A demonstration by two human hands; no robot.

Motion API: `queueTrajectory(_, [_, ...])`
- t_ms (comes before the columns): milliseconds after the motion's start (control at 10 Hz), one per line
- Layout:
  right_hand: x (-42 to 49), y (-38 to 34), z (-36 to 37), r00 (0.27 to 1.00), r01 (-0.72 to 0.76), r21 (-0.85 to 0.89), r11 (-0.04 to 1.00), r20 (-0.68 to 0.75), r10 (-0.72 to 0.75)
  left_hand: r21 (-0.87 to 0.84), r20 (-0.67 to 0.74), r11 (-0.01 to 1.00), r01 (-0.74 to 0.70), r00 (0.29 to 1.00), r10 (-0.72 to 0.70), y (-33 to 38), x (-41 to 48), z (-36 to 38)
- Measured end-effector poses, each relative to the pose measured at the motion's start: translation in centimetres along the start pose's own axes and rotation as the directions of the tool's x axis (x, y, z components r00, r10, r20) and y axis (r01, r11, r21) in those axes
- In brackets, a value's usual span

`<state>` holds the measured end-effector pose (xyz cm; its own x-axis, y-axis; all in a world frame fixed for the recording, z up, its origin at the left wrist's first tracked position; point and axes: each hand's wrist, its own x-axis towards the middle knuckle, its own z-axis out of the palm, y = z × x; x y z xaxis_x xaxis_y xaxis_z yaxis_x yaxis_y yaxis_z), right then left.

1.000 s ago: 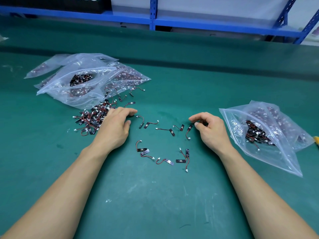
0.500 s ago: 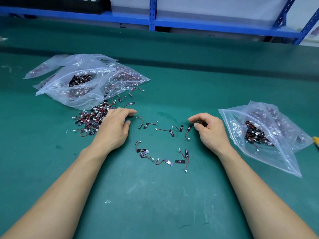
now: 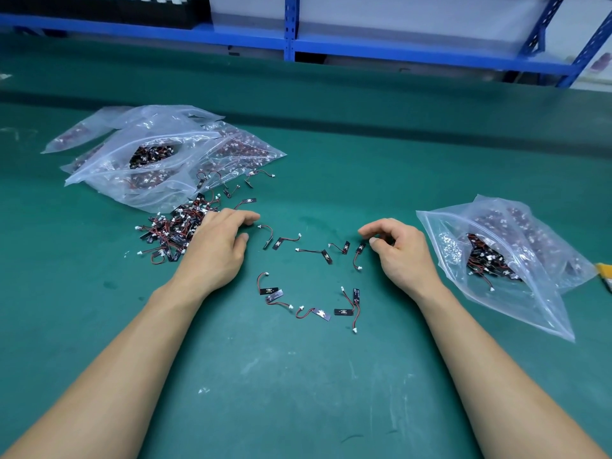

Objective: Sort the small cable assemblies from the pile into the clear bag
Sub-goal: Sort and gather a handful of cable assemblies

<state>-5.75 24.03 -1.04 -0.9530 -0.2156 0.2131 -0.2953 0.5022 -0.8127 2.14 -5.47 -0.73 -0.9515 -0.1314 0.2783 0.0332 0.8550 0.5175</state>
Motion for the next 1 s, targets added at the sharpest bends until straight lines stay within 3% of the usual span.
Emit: queueTrajectory(1000, [0.04,0.03,0.05,1.0,0.001,-0.02,1.0,0.005,-0.001,-0.001,0.002,1.0,0.0,1.0,0.0,-0.09,0.05,0.02])
